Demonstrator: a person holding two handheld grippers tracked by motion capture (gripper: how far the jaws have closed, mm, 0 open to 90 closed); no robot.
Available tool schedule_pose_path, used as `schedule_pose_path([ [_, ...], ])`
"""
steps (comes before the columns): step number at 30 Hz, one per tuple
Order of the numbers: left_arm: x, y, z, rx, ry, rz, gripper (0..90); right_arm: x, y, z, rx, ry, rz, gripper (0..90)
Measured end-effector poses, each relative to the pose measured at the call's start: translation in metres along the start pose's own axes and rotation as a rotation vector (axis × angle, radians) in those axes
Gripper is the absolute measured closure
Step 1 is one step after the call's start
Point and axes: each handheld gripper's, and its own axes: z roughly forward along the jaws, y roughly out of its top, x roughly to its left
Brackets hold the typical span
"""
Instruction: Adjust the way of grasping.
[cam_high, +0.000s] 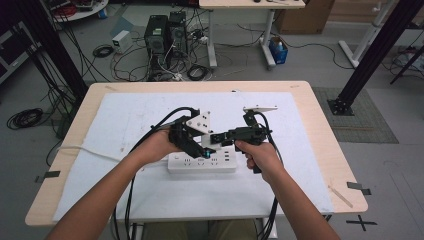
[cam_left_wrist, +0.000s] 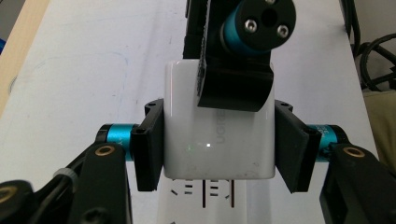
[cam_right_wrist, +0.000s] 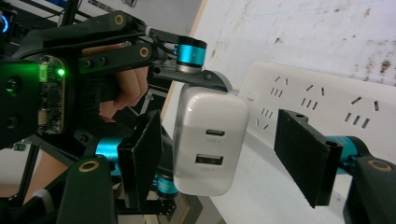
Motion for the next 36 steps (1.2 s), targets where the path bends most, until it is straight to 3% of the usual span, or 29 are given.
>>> schedule_pose_path([
  [10, -0.002, 0.002, 0.001, 0.0, 0.006, 0.016, 42.5, -0.001, 0.002, 0.007, 0.013, 0.056, 0.025, 39.9],
  [20, -0.004, 0.005, 0.003, 0.0, 0.017, 0.03, 42.5, -0.005, 0.001, 0.009, 0.004, 0.085, 0.038, 59.0],
  [22, -0.005, 0.005, 0.003, 0.006, 0.027, 0.042, 42.5, -0.007, 0.001, 0.008, -0.004, 0.109, 0.061, 60.2],
  [28, -0.007, 0.006, 0.007, 0.028, 0.053, 0.058, 42.5, -0.012, 0.0, 0.01, -0.018, 0.119, 0.08, 61.9],
  [30, -0.006, 0.006, 0.007, 0.035, 0.062, 0.049, 42.1, -0.012, -0.001, 0.01, -0.034, 0.116, 0.071, 62.2],
  [33, -0.002, 0.004, 0.006, 0.047, 0.078, -0.005, 27.7, -0.011, -0.001, 0.009, -0.041, 0.089, 0.04, 62.4],
  [36, 0.0, 0.0, 0.001, 0.041, 0.083, -0.02, 27.5, -0.01, -0.002, 0.005, -0.065, 0.07, 0.002, 62.4],
])
